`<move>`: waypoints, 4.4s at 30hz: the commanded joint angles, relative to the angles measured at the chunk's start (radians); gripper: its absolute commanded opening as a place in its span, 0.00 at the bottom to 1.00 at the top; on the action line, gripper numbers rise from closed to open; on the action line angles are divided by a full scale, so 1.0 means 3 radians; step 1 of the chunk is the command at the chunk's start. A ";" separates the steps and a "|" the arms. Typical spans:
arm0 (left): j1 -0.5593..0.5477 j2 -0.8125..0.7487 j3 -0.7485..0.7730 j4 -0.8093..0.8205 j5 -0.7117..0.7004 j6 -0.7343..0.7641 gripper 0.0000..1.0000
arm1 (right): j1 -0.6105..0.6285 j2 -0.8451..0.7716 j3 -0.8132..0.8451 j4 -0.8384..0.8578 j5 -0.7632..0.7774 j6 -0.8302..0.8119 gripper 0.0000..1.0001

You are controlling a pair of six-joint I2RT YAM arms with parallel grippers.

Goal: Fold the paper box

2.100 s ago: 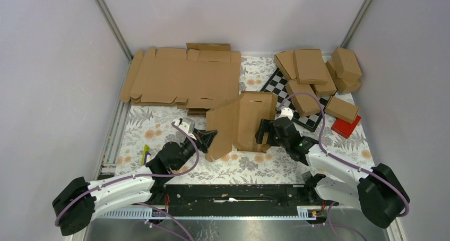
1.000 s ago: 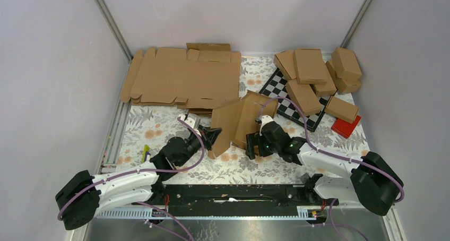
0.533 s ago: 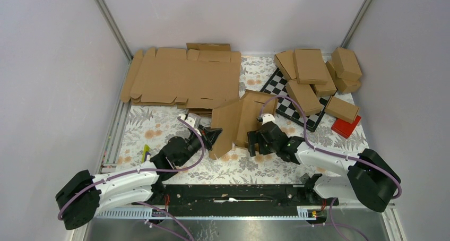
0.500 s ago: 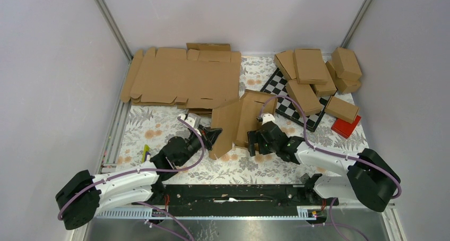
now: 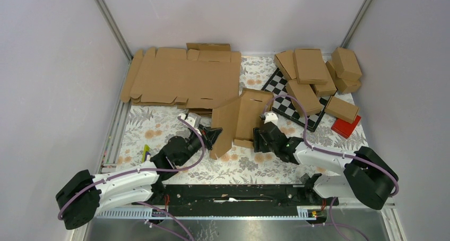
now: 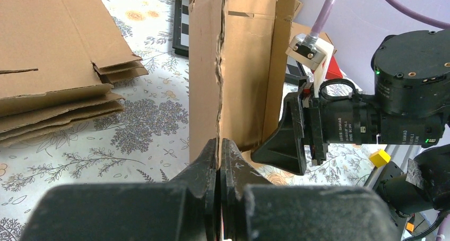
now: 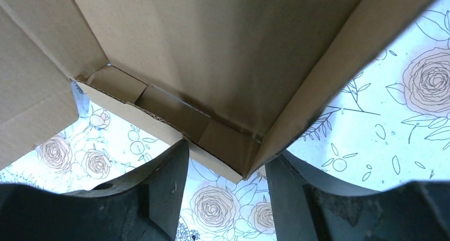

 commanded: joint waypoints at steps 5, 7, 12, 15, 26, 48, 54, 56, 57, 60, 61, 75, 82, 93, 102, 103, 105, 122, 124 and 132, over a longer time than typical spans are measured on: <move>-0.0018 0.0037 0.0126 0.0022 0.0213 -0.0099 0.00 | 0.0040 0.0249 0.0171 0.0186 0.0388 0.0348 0.67; -0.0024 0.0038 0.0126 0.0017 0.0213 -0.0100 0.00 | 0.0041 0.0355 0.0232 0.0090 0.0440 0.0410 0.69; -0.0025 0.0036 0.0108 0.0017 0.0208 -0.0095 0.00 | 0.0039 0.0655 0.0417 -0.0210 0.0574 0.0618 0.70; -0.0021 0.0037 0.0101 0.0012 0.0208 -0.0086 0.00 | 0.0038 0.0770 0.0479 -0.0258 0.0601 0.0729 0.67; -0.0024 -0.0008 0.0091 -0.0026 0.0188 -0.0067 0.00 | 0.0036 0.0980 0.0648 -0.0502 0.0793 0.1063 0.77; -0.0021 -0.0164 0.0214 -0.0380 0.0164 0.0127 0.00 | -0.0016 0.0660 0.0605 0.0281 -0.0065 -0.0388 0.82; -0.0022 -0.0175 0.0200 -0.0330 0.0282 0.0283 0.00 | -0.0016 0.0441 0.0515 0.0280 0.0086 -0.0491 0.93; -0.0028 -0.0191 0.0155 -0.0246 0.0317 0.0347 0.00 | -0.0016 0.0330 0.0448 0.0361 0.0173 -0.0503 0.93; -0.0026 -0.0196 0.0133 -0.0204 0.0317 0.0376 0.00 | -0.0016 0.0273 0.0410 0.0422 0.0217 -0.0501 0.93; -0.0042 -0.0199 0.0087 -0.0148 0.0307 0.0490 0.00 | -0.0037 0.0251 0.0364 0.0513 0.0329 -0.0527 0.94; -0.0068 -0.0215 0.0055 -0.0133 0.0268 0.0577 0.00 | -0.0055 0.0279 0.0366 0.0513 0.0351 -0.0529 0.96; -0.0285 0.0054 -0.0622 0.1221 0.0087 0.1178 0.00 | -0.0257 0.0294 0.0267 0.0959 0.0028 -0.0699 0.95; -0.0348 0.0233 -0.0521 0.1035 -0.0006 0.1105 0.00 | -0.0323 -0.0037 0.0035 0.1285 0.0384 -0.0735 0.95; -0.0348 -0.0005 -0.0546 0.0807 -0.0262 0.1084 0.00 | -0.0394 -0.0964 -0.0190 0.1216 0.0691 -0.0902 0.71; -0.0344 0.0008 -0.0034 0.0025 -0.0177 0.0587 0.46 | -0.0397 -0.1061 -0.0152 0.1140 0.0640 -0.1115 0.37; -0.0344 0.0015 0.0056 -0.0101 -0.0177 0.0536 0.54 | -0.0396 -0.1071 -0.0167 0.1154 0.0607 -0.1140 0.35; -0.0336 0.0040 0.0229 -0.0284 -0.0179 0.0529 0.57 | -0.0395 -0.1103 -0.0191 0.1193 0.0547 -0.1173 0.28; 0.0663 0.1154 0.1700 -0.1357 0.0759 0.0348 0.61 | -0.0398 -0.1205 -0.0208 0.1228 0.0268 -0.1379 0.10; 0.0796 0.1215 0.1777 -0.1318 0.0938 0.0325 0.59 | -0.0394 -0.1188 -0.0208 0.1234 0.0242 -0.1383 0.10; 0.0900 0.1560 0.2155 -0.1483 0.1293 0.0502 0.00 | -0.0395 -0.1138 -0.0185 0.1231 0.0263 -0.1376 0.08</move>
